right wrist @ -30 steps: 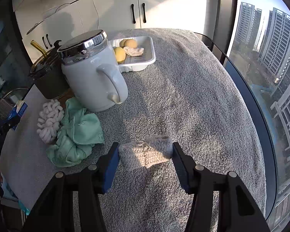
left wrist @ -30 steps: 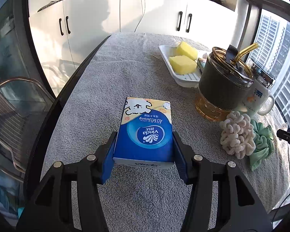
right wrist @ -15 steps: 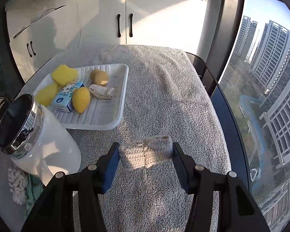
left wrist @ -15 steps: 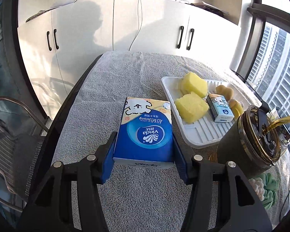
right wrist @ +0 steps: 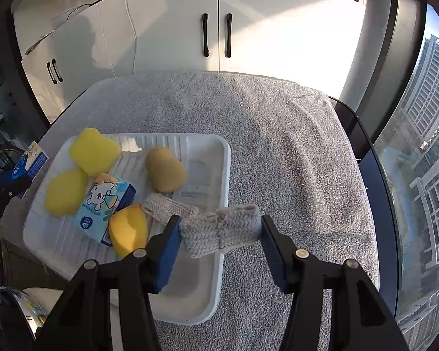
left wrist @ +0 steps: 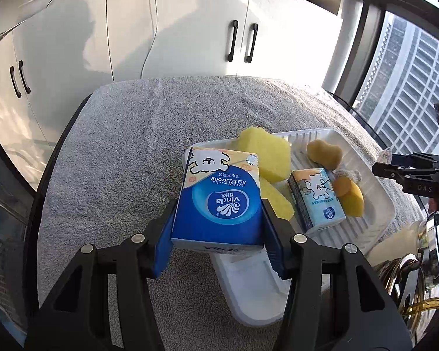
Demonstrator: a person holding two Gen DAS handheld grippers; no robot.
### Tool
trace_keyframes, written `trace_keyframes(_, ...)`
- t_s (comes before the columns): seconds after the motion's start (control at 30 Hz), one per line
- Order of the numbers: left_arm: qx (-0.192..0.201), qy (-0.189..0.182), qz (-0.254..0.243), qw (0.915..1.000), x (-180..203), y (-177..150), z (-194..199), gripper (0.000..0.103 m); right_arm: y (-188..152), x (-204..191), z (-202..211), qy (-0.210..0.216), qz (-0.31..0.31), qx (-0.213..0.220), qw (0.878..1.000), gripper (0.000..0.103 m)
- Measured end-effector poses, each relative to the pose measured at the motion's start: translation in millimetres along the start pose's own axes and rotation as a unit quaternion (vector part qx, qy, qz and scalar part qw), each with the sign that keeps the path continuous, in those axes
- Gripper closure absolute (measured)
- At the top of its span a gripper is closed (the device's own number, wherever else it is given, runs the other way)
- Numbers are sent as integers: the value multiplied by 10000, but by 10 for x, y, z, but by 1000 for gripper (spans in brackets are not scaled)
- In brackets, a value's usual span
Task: Organize soft objects
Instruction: 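Carry the tissue pack and knit sock over the white tray with both tools, then open both tools to drop the tissue pack and knit sock into the tray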
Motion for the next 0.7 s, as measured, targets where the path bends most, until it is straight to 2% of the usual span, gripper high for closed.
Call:
trace_keyframes(0.2, -242, -261, -13, 9994, 137, 103, -204, 52, 146, -256, -133, 260, 162, -64, 9995, 46)
trace_keyframes(0.4, -320, -284, -75, 9991, 212, 162, -371, 52, 267, -413, -240, 376, 211, -81, 9990, 46)
trace_keyframes(0.47, -504, -308, -100, 9982, 223, 119, -443, 52, 305, -439, -289, 466, 171, -116, 9987, 46)
trace_keyframes(0.53, -607, -371, -133, 9974, 244, 59, -475, 52, 309, -448, -368, 438, 133, -223, 9987, 46)
trace_keyframes(0.6, -551, -393, -178, 9975, 260, 42, -442, 52, 282, -447, -429, 423, 149, -313, 9985, 46)
trace_keyframes(0.7, -661, -599, -102, 9960, 269, 10, -419, 52, 237, -415, -460, 375, 142, -401, 9984, 46)
Point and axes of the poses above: each gripper's, at about its wrist camera, not at the fingertips, and z roughly against the way its jaws point, x to its right, y to its top, the point moved 9 cm from there along -z, roughly the way its jaws point, and after that the axes turned 2 degrees about -y, right-handed, at the moved point
